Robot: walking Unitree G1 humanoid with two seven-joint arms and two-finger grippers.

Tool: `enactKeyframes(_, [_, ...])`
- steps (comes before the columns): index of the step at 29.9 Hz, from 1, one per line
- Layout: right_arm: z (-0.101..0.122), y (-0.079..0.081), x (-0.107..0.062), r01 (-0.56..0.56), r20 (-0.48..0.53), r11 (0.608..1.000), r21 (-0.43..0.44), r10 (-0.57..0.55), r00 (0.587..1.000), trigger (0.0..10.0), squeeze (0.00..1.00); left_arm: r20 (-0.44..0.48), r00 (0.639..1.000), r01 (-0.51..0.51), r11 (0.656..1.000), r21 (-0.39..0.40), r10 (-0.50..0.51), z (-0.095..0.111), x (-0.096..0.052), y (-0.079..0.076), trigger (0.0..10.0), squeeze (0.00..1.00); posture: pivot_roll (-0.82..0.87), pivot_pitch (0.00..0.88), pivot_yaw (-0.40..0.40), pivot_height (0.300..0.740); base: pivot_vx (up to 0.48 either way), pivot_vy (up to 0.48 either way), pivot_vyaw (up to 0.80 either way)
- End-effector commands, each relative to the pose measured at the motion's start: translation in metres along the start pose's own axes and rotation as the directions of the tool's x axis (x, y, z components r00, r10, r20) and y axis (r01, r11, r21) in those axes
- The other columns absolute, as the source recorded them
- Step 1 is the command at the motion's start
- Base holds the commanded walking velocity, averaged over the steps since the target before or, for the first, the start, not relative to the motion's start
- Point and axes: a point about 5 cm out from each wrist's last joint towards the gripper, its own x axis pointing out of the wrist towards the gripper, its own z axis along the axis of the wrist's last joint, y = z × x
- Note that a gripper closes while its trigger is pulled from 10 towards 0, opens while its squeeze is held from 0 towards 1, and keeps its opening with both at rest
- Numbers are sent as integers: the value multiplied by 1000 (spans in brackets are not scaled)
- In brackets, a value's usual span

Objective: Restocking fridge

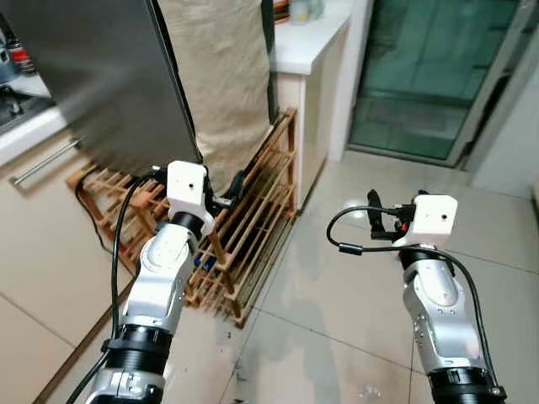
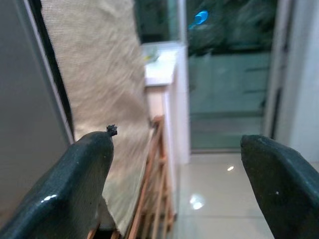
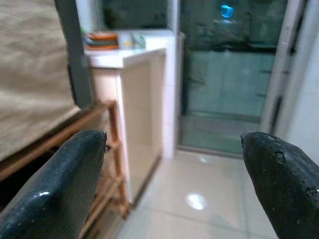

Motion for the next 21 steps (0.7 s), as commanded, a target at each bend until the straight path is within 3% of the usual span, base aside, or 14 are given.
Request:
enactKeyframes(1, [6,7,2,-19,24,1000,4,19,1000,10000,0,-4,1000,-15,1000,9,15,1,-1,6,10000,0,-124,0,92,740,0,428,0])
enactKeyframes(10, [5,9,3,-25,24,1000,8,25,999,10000,0,-1,1000,-24,999,38,24,3,0,5,10000,0,-122,0,91,740,0,449,0])
enactKeyframes(16, [5,10,3,-26,25,1000,10,26,999,10000,0,-11,999,-48,997,56,49,2,2,7,10000,0,-123,0,92,740,0,0,0])
enactKeyframes(21, [5,10,4,-28,25,1000,9,28,999,10000,0,-23,997,-79,996,30,80,1,2,10,10000,0,-123,0,92,740,430,0,0])
